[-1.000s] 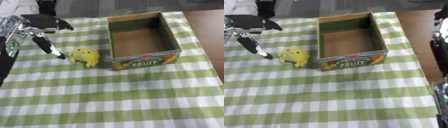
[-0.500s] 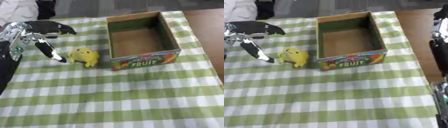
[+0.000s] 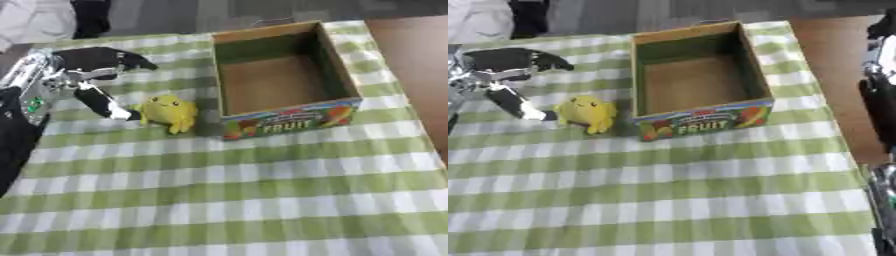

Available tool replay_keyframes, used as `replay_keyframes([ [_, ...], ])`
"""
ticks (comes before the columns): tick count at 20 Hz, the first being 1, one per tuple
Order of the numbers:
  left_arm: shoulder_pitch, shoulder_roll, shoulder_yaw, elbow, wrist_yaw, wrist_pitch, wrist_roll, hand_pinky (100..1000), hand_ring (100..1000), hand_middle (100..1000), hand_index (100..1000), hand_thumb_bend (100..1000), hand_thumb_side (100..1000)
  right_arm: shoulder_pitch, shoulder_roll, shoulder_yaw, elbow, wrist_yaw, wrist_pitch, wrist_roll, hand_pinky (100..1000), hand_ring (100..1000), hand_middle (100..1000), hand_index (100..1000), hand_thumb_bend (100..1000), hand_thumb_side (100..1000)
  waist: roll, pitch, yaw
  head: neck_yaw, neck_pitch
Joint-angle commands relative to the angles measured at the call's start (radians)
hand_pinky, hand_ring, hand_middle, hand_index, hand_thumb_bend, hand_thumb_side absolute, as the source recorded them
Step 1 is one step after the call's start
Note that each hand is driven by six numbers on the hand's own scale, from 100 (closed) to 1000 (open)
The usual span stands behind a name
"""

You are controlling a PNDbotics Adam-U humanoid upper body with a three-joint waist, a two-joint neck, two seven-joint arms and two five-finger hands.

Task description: Pick up objects on the table and place them in the box.

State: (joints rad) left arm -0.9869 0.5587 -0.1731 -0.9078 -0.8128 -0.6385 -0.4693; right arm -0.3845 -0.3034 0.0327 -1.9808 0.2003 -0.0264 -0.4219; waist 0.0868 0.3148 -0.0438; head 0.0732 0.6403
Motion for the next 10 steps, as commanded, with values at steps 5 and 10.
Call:
replay_keyframes([
  [5, -0.042, 0.023, 0.024, -0.022, 0.082, -0.173, -0.302, 969, 907, 890, 1000, 530, 523, -0.017, -0.017, 0.002, -0.019, -0.007, -0.004, 0.005, 790, 833, 538, 864, 100, 588, 0.004, -0.011, -0.008, 0.013, -0.007],
  [10, -0.056, 0.019, 0.040, -0.007, 0.128, -0.161, -0.340, 972, 900, 882, 1000, 574, 536, -0.021, -0.019, 0.003, -0.019, -0.009, -0.005, 0.006, 790, 833, 536, 863, 100, 588, 0.007, -0.005, -0.011, 0.016, -0.002],
])
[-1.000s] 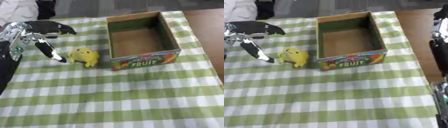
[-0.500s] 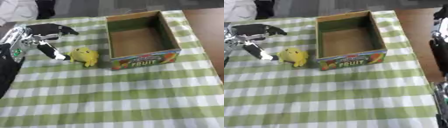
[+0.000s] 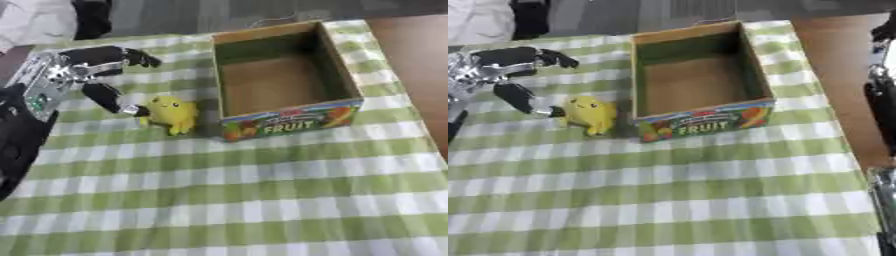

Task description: Pick up objects on the table and place them in the box.

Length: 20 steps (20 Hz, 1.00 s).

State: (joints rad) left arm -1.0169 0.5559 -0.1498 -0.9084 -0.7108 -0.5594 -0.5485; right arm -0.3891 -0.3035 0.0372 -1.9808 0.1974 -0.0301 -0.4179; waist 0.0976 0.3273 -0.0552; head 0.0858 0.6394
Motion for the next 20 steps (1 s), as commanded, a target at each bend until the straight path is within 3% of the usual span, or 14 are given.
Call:
replay_keyframes([
  [1, -0.027, 0.021, 0.019, -0.003, 0.036, -0.240, -0.269, 973, 900, 883, 1000, 575, 537, -0.016, -0.020, -0.001, -0.019, -0.006, -0.001, 0.002, 790, 833, 536, 863, 100, 589, -0.003, -0.016, 0.000, 0.003, 0.000],
  [10, -0.024, 0.017, 0.019, -0.005, 0.092, -0.252, -0.333, 975, 897, 879, 983, 550, 526, -0.016, -0.020, -0.002, -0.019, -0.009, -0.001, 0.002, 792, 833, 534, 863, 100, 589, -0.001, -0.011, 0.000, -0.003, 0.005],
  [15, -0.017, 0.027, 0.013, -0.062, 0.128, -0.270, -0.306, 970, 887, 847, 959, 567, 540, -0.013, -0.019, -0.003, -0.019, -0.009, -0.001, 0.002, 792, 833, 533, 862, 100, 589, -0.001, -0.013, 0.004, -0.013, -0.002],
  [20, -0.011, 0.037, -0.027, -0.149, 0.082, -0.296, -0.259, 959, 876, 787, 901, 600, 559, -0.013, -0.019, -0.003, -0.019, -0.010, -0.002, 0.003, 792, 833, 532, 861, 100, 589, -0.004, -0.011, 0.004, -0.016, -0.008],
])
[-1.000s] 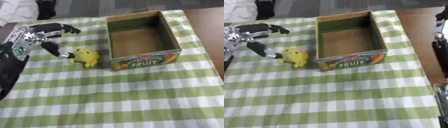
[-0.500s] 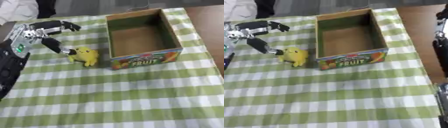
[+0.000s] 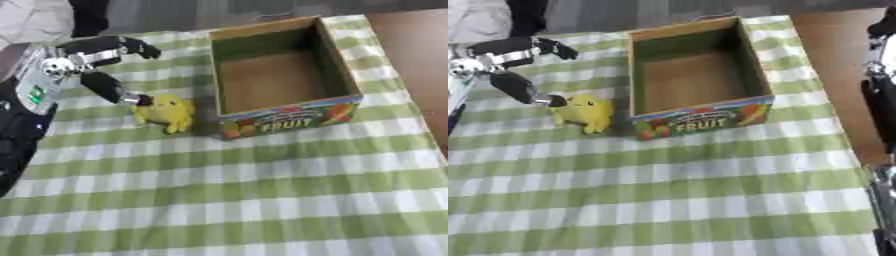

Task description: Pick up objects on the table and place them in the box.

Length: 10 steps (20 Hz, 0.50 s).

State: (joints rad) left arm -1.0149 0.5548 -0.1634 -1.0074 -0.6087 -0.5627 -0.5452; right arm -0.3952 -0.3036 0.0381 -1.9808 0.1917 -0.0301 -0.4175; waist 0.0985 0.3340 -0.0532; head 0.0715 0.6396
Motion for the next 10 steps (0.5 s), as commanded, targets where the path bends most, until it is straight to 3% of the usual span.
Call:
replay_keyframes([
  [1, -0.012, 0.039, -0.024, -0.060, -0.035, -0.294, -0.259, 956, 876, 769, 866, 618, 568, -0.008, -0.019, -0.004, -0.019, -0.005, -0.002, 0.002, 792, 833, 532, 861, 100, 589, -0.005, -0.018, 0.001, -0.001, -0.009],
  [10, 0.000, 0.044, -0.069, -0.088, -0.175, -0.264, -0.335, 951, 897, 783, 830, 595, 557, -0.008, -0.019, -0.004, -0.019, -0.007, -0.003, 0.003, 793, 834, 532, 861, 100, 590, -0.007, -0.018, 0.003, -0.002, -0.007],
])
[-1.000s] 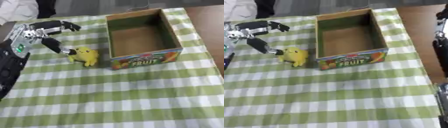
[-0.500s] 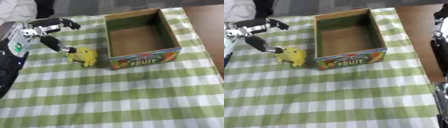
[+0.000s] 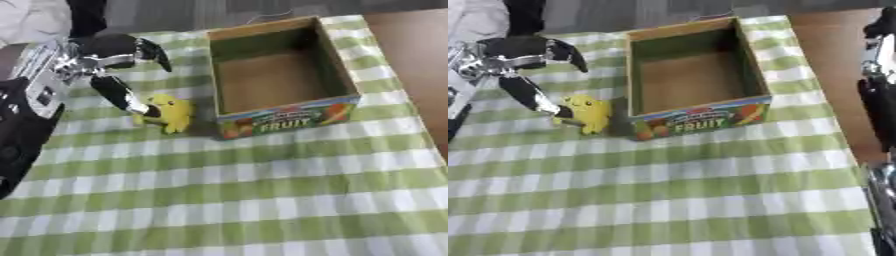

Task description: Pick up objects on the table and place them in the box.

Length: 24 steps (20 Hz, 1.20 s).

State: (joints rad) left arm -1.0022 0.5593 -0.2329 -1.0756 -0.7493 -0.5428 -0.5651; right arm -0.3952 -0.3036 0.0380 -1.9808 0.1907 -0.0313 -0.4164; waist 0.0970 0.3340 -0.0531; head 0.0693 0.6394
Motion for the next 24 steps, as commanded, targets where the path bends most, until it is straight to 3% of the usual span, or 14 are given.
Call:
replay_keyframes([
  [1, -0.012, 0.038, -0.001, -0.020, -0.051, -0.282, -0.322, 950, 899, 784, 832, 590, 555, -0.008, -0.019, -0.004, -0.019, -0.006, -0.002, 0.002, 793, 834, 532, 860, 100, 589, -0.006, -0.017, 0.003, 0.001, -0.007],
  [9, -0.014, 0.020, -0.006, 0.002, -0.224, -0.309, -0.282, 946, 916, 814, 877, 546, 534, -0.011, -0.018, -0.004, -0.019, -0.008, -0.004, 0.004, 793, 833, 532, 860, 100, 589, -0.009, -0.016, 0.003, 0.005, -0.008],
  [24, -0.020, -0.017, -0.010, 0.056, -0.361, -0.333, -0.157, 939, 914, 830, 890, 446, 517, -0.013, -0.016, -0.005, -0.019, -0.010, -0.006, 0.003, 794, 834, 529, 860, 100, 589, -0.010, -0.012, -0.001, 0.010, -0.016],
])
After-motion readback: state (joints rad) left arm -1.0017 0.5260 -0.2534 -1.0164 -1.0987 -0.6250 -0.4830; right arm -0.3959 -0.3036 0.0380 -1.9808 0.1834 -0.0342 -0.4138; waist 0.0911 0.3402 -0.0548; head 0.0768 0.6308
